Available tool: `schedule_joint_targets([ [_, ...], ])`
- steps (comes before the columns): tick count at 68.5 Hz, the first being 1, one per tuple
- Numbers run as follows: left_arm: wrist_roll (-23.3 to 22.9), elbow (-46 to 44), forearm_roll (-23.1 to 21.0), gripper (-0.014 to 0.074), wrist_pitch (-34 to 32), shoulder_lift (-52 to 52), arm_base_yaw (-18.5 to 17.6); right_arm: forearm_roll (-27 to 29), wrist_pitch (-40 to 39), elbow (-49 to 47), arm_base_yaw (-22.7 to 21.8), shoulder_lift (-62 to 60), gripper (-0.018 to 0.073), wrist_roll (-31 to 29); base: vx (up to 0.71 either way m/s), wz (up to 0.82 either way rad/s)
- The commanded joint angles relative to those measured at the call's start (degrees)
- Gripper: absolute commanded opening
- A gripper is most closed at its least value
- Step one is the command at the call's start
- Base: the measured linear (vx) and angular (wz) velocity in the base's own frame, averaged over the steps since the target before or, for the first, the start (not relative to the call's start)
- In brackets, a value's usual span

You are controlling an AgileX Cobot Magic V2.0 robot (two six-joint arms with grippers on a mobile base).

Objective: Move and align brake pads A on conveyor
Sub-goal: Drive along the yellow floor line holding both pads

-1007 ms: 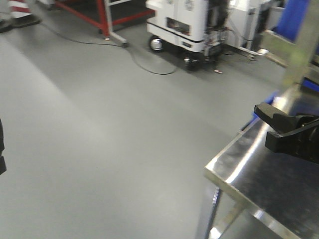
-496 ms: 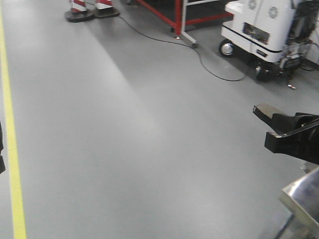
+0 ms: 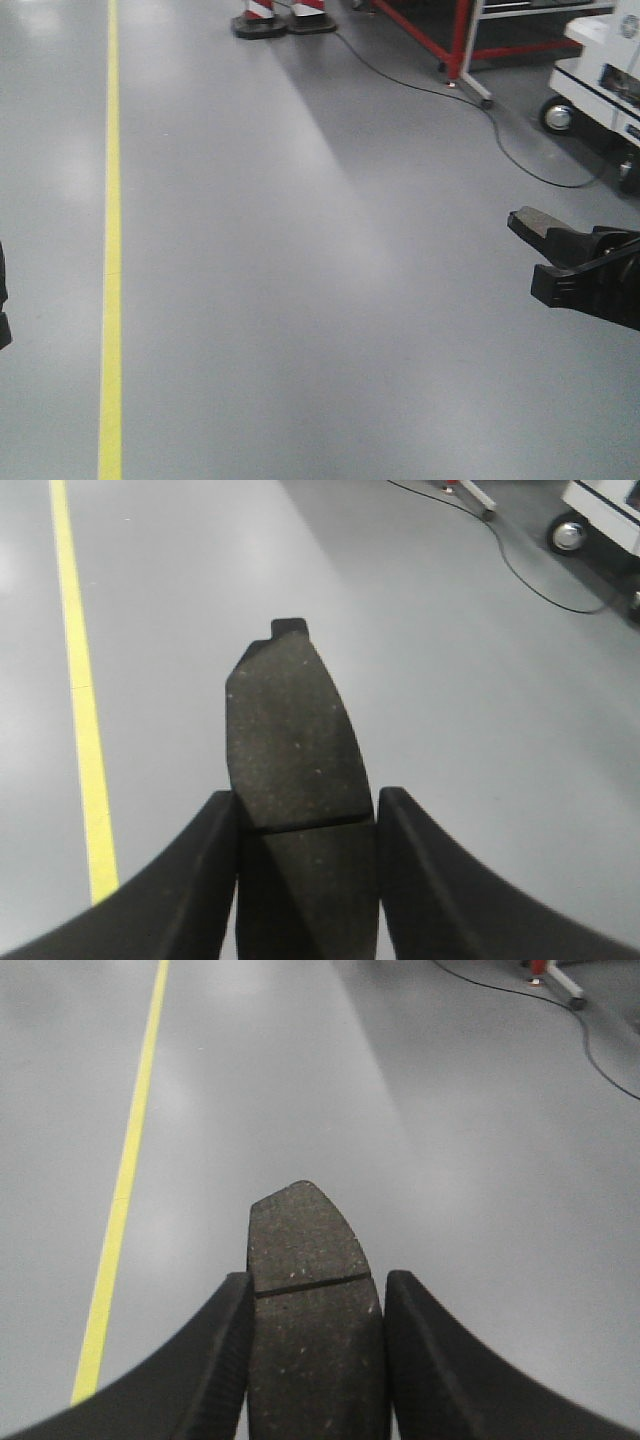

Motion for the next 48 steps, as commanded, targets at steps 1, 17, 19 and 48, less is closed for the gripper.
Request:
schedule_joint_targets([
  [1, -0.20, -1.51, 0.88, 0.0118, -4.69, -0.33, -0.34, -2.38, -3.97, -1.75, -0.13, -0.71, 0.0049, -0.07, 0.08, 0.39],
  [17, -0.20, -1.51, 0.88, 0.0118, -4.69, -0.33, -0.34, -2.38, -3.97, -1.75, -0.13, -0.71, 0.0049, -0.07, 0.09, 0.36],
  [19, -0.20, -1.51, 0.88, 0.0118, -4.69, -0.33, -0.34, -2.38, -3.97, -1.75, -0.13, -0.71, 0.0049, -0.07, 0.11, 0.32],
  [48, -0.20, -1.51, 0.88, 0.0118, -4.69, -0.33, -0.34, -2.38, -3.97, -1.75, -0.13, -0.71, 0.0049, -0.07, 0.17, 0.23],
])
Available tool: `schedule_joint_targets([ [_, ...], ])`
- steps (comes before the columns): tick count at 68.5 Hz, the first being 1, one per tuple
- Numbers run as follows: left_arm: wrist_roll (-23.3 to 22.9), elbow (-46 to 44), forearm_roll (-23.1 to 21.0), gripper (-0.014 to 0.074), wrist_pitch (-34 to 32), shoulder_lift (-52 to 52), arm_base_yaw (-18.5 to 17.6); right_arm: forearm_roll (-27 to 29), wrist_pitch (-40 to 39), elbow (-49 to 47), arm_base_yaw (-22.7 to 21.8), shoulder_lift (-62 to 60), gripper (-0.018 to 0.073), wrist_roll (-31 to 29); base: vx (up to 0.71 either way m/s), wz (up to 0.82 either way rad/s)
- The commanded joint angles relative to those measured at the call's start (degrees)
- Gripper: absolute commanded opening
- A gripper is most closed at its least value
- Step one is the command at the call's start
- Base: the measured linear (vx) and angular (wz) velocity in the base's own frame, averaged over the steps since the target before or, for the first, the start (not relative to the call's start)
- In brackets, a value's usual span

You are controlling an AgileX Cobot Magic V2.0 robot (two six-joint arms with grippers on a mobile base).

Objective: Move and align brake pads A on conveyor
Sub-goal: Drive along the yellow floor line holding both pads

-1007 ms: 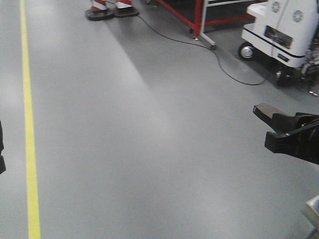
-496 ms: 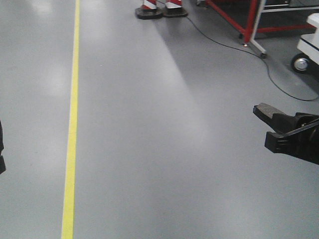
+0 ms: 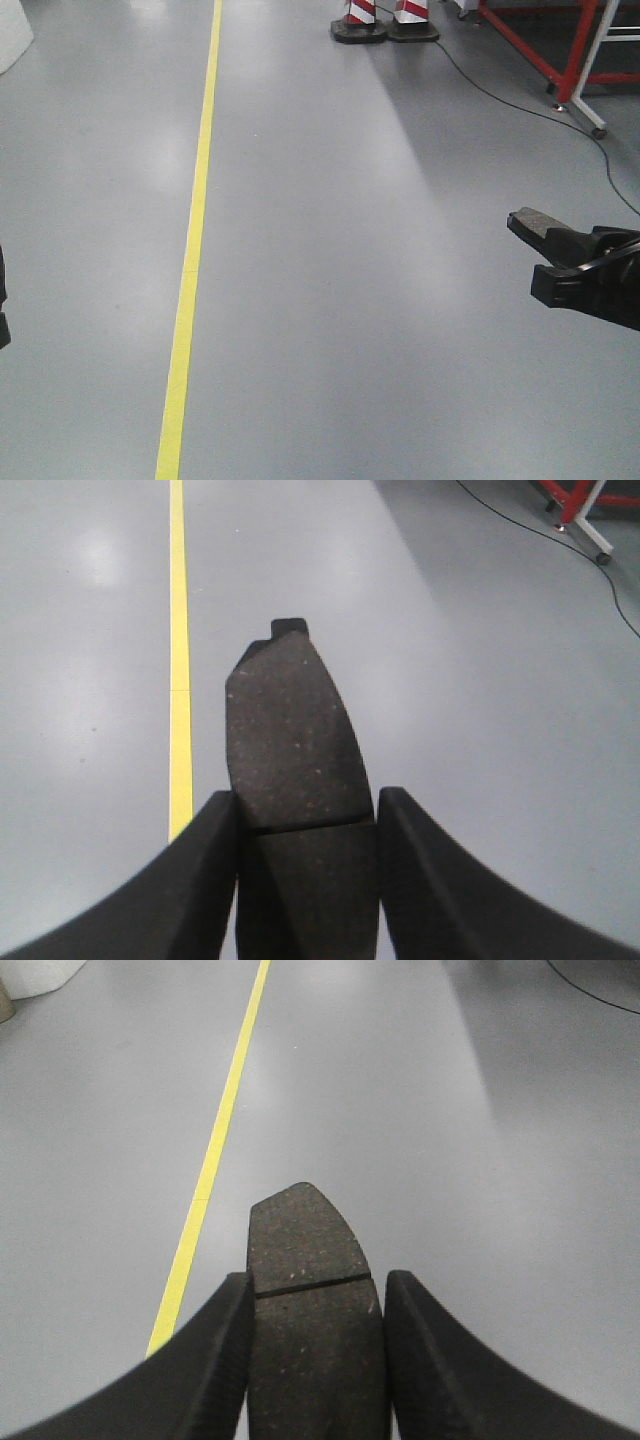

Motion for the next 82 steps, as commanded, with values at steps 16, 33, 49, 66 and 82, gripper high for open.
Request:
schedule_joint_targets([
  [16, -0.20, -1.51, 0.88, 0.0118, -4.69, -0.33, -0.34, -2.38, -3.97, -1.75, -0.13, -0.71, 0.0049, -0.07, 0.28, 0.09],
  [33, -0.20, -1.51, 0.88, 0.0118, -4.69, -0.33, -0.34, -2.38, -3.97, -1.75, -0.13, -0.71, 0.0049, -0.07, 0.36, 0.04],
  [49, -0.20, -1.51, 0.88, 0.0118, -4.69, -0.33, -0.34, -2.38, -3.97, -1.75, -0.13, -0.71, 0.0049, -0.07, 0.40, 0.05],
  [66, -0.20, -1.51, 0.88, 0.0118, -4.69, -0.33, -0.34, -2.38, -3.97, -1.75, -0.13, -0.71, 0.0049, -0.07, 0.46, 0.05],
  [82, -0.20, -1.51, 0.88, 0.0118, -4.69, -0.33, -0.34, -2.38, -3.97, -1.75, -0.13, -0.71, 0.0049, -0.07, 0.49, 0.09],
])
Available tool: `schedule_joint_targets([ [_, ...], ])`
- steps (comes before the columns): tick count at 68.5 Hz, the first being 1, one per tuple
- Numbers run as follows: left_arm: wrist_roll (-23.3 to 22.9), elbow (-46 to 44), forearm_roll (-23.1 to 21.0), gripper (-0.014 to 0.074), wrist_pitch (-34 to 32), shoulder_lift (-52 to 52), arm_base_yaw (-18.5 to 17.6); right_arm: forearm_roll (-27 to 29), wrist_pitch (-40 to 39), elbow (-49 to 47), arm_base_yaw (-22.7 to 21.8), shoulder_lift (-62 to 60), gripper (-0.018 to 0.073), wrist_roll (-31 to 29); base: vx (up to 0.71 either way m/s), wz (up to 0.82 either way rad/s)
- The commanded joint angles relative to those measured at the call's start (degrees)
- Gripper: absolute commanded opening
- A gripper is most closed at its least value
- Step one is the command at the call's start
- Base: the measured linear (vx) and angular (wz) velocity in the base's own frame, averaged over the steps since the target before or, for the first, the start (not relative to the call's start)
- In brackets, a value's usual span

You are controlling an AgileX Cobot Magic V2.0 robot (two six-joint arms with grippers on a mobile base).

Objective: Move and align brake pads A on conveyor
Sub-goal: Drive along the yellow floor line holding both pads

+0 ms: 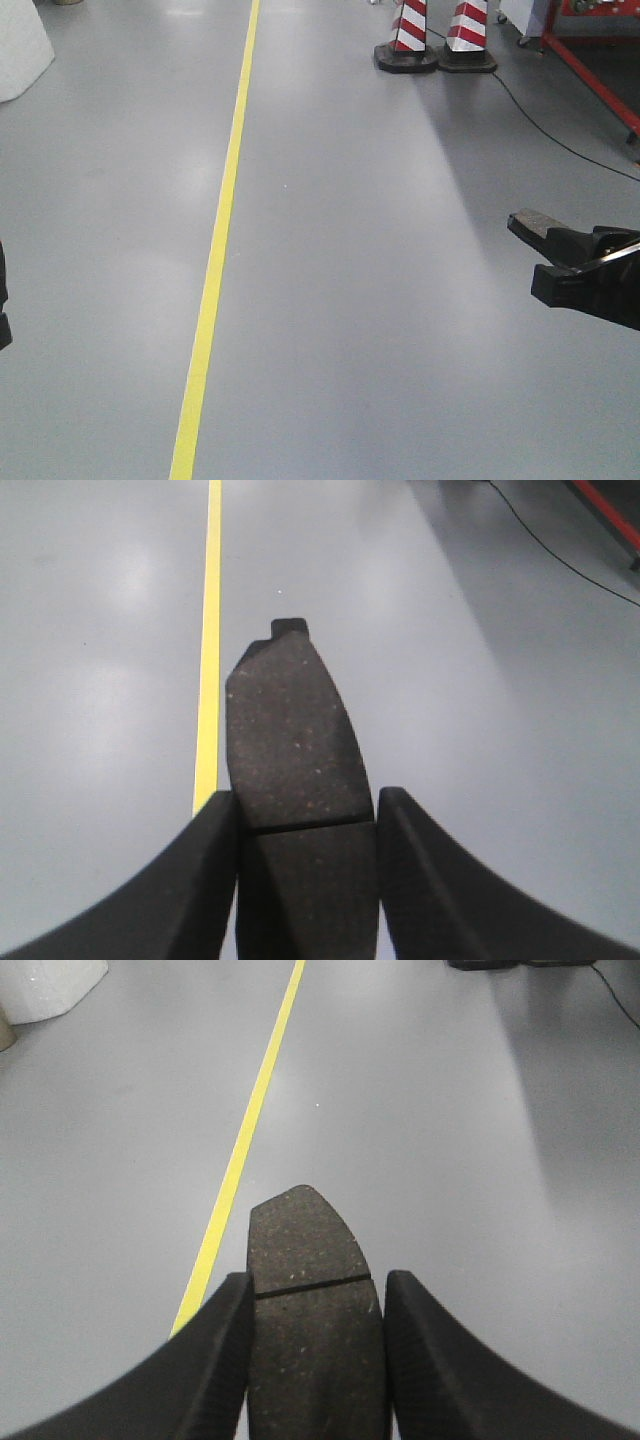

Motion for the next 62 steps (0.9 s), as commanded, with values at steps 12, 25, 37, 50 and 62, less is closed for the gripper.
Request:
schedule_joint_targets([
  [12, -0.20, -1.51, 0.88, 0.0118, -4.69, -0.33, -0.34, -2.38, -3.97, -1.75, -0.13, -0.71, 0.0049, -0.07, 0.51, 0.08],
  [25, -0.20, -1.51, 0.88, 0.0118, -4.69, -0.33, -0.34, -2.38, -3.97, -1.75, -0.13, -0.71, 0.0049, -0.07, 0.54, 0.05],
  [37, -0.20, -1.51, 0.88, 0.0118, -4.69, -0.33, -0.34, -2.38, -3.90, -1.75, -0.13, -0.71, 0.0049, -0.07, 0.56, 0.02],
  [50, -0.20, -1.51, 0.88, 0.0118, -4.69, -0.33, -0.34, -2.38, -3.85, -1.75, -0.13, -0.71, 0.0049, -0.07, 0.57, 0.00],
  [62, -0.20, -1.51, 0.88, 0.0118, -4.69, -0.33, -0.34, -2.38, -3.90, -1.75, -0.13, -0.71, 0.0049, -0.07, 0.58, 0.01],
])
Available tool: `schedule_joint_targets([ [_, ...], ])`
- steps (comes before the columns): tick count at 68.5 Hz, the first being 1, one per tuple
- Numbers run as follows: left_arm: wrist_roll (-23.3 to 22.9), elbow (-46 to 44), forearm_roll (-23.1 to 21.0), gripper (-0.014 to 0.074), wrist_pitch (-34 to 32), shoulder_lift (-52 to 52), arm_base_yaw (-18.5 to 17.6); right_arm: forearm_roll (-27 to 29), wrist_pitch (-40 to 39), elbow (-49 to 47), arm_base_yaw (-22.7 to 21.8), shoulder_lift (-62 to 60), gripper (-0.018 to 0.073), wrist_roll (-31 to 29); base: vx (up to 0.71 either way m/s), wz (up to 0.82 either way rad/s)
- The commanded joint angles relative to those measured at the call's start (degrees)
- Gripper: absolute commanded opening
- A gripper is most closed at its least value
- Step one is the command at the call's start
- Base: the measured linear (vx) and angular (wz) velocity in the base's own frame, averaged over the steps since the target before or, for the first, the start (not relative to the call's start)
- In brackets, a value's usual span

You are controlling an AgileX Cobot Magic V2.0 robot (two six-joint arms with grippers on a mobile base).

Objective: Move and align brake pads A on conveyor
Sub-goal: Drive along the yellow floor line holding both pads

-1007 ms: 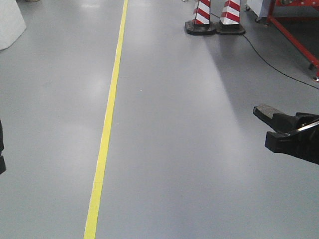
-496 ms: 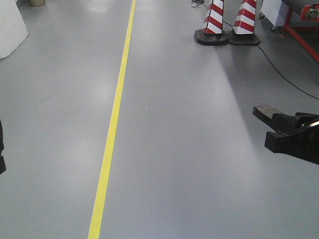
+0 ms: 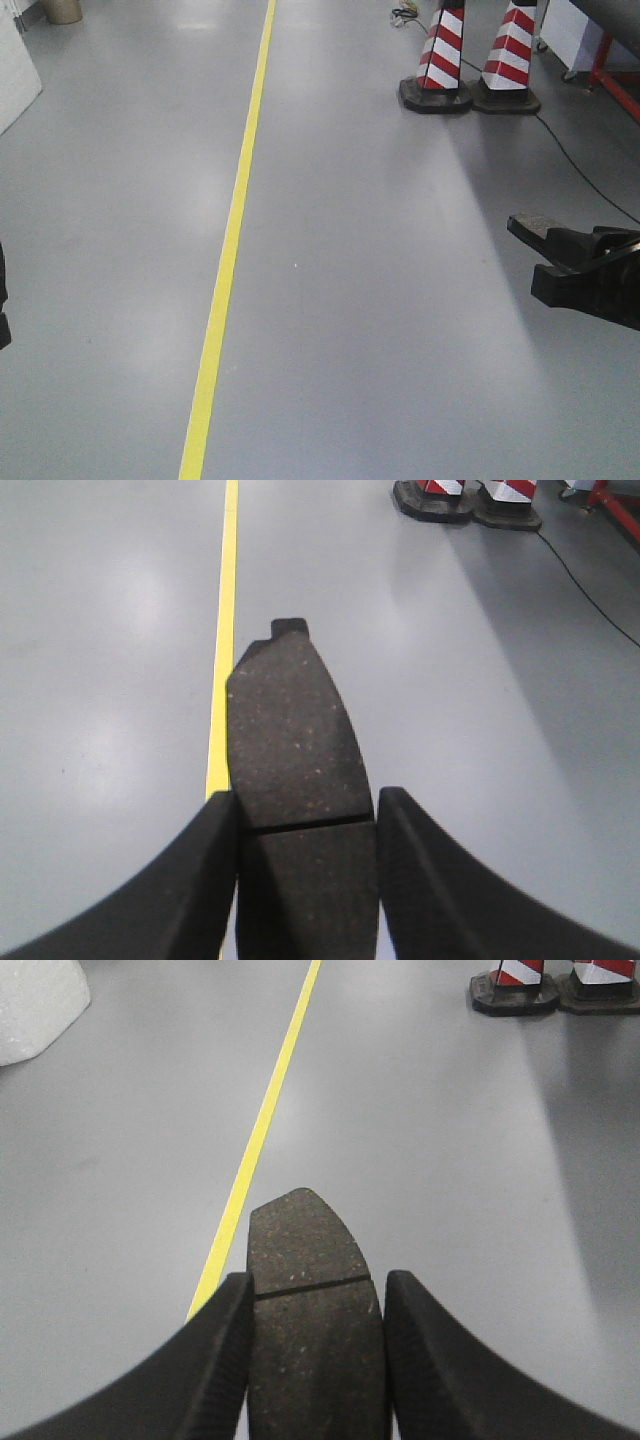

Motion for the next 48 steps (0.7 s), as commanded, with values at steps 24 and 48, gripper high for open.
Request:
schedule_joint_targets([
  [24, -0.20, -1.51, 0.88, 0.0118, -4.69, -0.33, -0.34, -2.33, -3.96, -1.75, -0.13, -0.71, 0.0049, -0.07, 0.59, 0.03],
  [48, -0.20, -1.51, 0.88, 0.0118, -4.69, -0.33, -0.34, -2.33, -3.96, -1.75, -0.13, -0.71, 0.0049, -0.07, 0.60, 0.01],
])
